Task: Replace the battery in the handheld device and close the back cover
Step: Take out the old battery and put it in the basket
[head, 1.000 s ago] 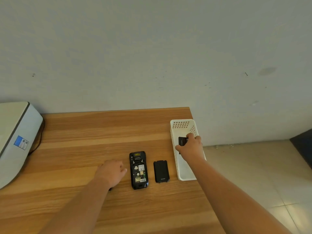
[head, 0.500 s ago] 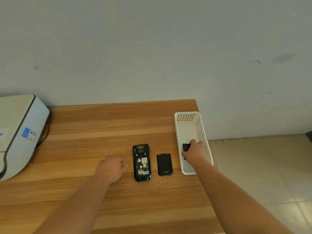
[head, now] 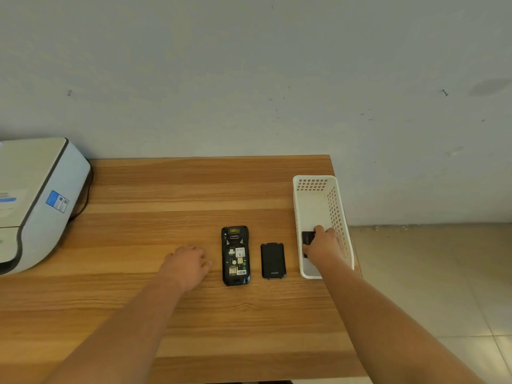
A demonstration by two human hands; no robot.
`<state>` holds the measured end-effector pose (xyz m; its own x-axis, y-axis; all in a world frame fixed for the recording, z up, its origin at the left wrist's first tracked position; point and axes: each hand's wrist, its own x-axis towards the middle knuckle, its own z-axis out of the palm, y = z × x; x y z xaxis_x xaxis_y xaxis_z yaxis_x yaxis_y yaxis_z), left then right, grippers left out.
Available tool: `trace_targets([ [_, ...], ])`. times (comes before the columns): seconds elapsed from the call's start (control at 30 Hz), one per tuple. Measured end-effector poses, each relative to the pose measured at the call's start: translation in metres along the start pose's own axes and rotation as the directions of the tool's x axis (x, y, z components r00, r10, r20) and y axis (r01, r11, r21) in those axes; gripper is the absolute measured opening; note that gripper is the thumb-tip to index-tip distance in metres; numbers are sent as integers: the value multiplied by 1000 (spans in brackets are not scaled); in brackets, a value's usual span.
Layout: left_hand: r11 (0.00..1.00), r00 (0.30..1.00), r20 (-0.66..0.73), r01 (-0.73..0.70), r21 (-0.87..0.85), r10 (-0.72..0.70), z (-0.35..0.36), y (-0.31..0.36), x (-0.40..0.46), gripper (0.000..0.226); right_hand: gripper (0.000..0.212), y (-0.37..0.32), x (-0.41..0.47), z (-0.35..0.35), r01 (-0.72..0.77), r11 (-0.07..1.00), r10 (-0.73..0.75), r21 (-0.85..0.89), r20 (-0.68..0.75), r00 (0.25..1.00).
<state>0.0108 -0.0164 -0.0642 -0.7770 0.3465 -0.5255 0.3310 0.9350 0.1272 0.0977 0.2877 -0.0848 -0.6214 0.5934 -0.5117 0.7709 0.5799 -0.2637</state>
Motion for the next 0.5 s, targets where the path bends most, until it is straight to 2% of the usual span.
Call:
trace_targets([
  [0.27, 1000, 999, -43, -4, -20, 3, -14, 6, -7, 45, 52, -13, -4, -30, 43, 999, -42, 12, -35, 998],
  [0.37, 1000, 998, -51, -23, -19, 22, -22, 8, -9, 43, 55, -26, -10, -48, 125, 991, -119, 44, -111, 987],
  [0.5, 999, 998, -63, -31, -41, 28, -29, 7, -11, 41, 57, -53, -23, -62, 251, 968, -252, -25, -165, 954],
])
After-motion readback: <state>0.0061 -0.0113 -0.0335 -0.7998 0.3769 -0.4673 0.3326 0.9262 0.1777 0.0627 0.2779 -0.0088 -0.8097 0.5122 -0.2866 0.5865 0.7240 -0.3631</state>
